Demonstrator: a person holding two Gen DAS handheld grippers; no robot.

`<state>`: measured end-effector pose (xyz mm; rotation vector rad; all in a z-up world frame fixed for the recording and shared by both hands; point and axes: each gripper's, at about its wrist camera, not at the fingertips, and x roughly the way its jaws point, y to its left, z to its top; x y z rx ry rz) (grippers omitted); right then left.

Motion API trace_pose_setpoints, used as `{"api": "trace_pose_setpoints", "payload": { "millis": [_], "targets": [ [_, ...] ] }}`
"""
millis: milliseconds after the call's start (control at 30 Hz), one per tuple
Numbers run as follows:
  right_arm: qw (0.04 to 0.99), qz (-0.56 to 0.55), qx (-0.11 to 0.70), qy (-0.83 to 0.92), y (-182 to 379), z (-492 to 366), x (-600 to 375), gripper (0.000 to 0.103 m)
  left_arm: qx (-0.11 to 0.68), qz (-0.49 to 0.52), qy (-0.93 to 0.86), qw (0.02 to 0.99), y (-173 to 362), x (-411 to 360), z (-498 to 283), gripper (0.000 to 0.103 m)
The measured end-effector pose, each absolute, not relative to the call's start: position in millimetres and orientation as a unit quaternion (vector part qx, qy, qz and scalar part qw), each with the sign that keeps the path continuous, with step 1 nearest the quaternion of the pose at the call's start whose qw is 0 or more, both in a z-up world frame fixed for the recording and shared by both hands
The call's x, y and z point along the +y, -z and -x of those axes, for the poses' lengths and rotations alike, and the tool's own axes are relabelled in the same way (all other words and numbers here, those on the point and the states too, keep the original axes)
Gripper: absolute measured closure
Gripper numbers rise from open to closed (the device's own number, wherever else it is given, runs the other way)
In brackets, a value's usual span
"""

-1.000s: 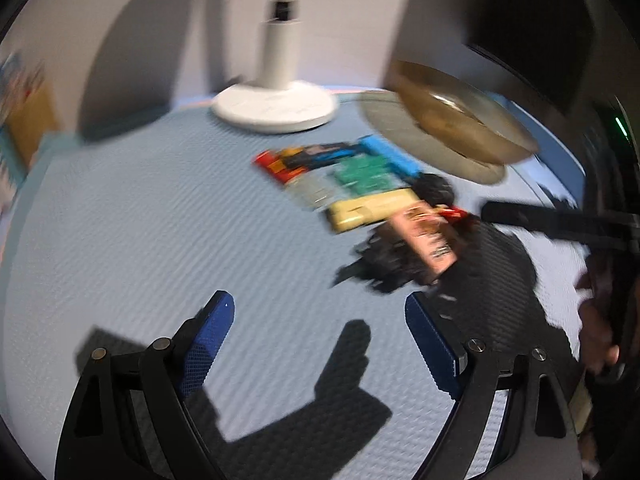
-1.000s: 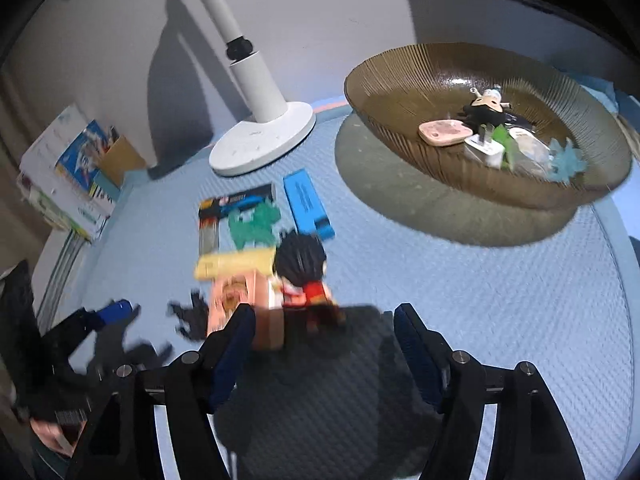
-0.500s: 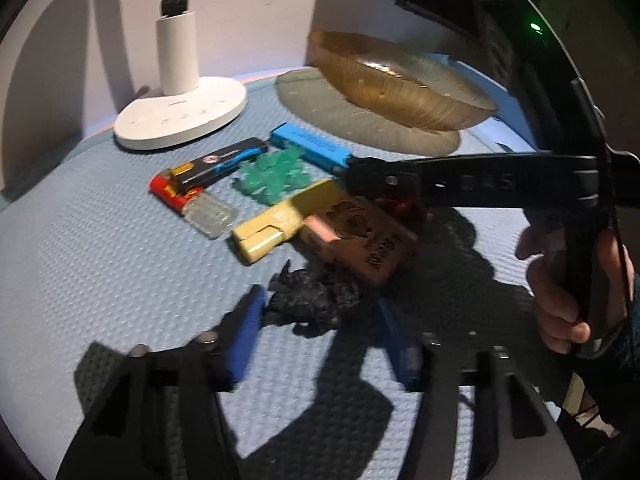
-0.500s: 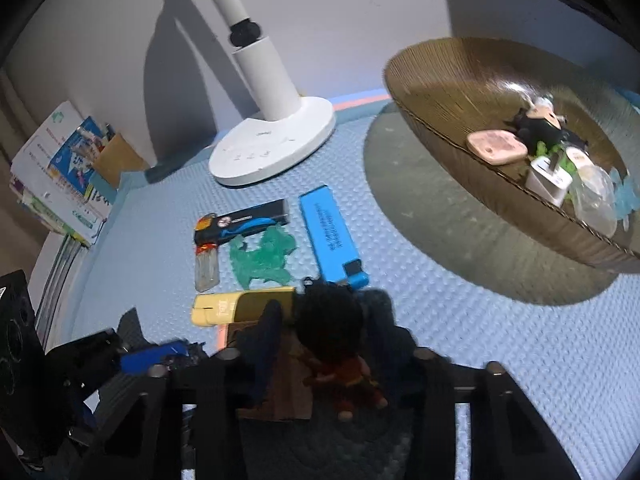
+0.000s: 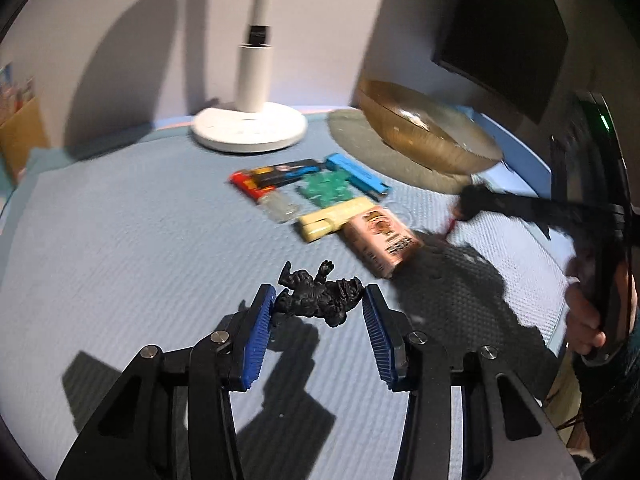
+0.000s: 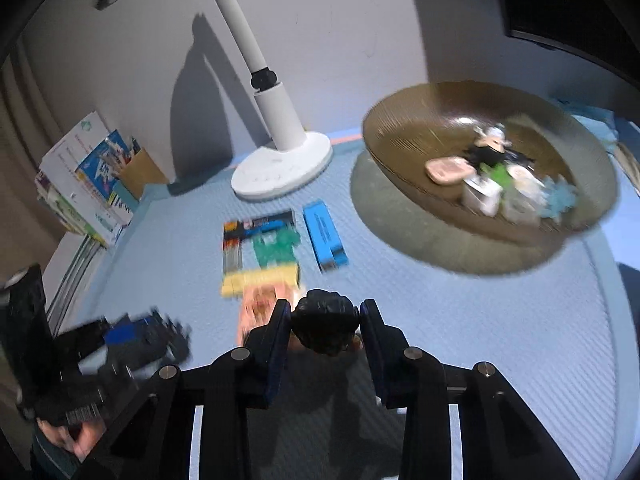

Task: Organize rigid objects
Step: 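Grasp the black figurine with the left gripper while the right gripper grasps the red-clothed doll, then carry the black figurine and doll over the amber bowl and open both grippers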

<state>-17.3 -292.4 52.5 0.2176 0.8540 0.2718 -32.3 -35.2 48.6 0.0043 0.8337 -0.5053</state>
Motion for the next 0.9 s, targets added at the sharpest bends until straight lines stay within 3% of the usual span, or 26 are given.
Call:
{"api": "trace_pose_setpoints", "payload": {
  "millis": [367, 500, 567, 633, 900],
  "targets": [
    [0.885, -0.103, 0.432, -0.138, -18, 80, -316, 0.068, 0.418, 0.014, 0.198, 0.887, -25, -16, 27, 0.061],
    [0.880, -0.101, 0.442, -0.141, -2, 95, -320, 0.064, 0.425, 0.008, 0.198, 0.883, -22, -18, 26, 0.061],
    [0.881, -0.104, 0.438, -0.145, -2, 98, -320, 0.059, 0.428, 0.008, 0.198, 0.882, -21, -17, 26, 0.061],
    [0.887, -0.099, 0.431, -0.135, -6, 100, -319, 0.038, 0.428, 0.009, 0.198, 0.882, -21, -17, 25, 0.061],
    [0.895, -0.059, 0.436, -0.080, -2, 87, -300, 0.038, 0.426, -0.005, 0.193, 0.884, -20, -20, 26, 0.061]
  ]
}}
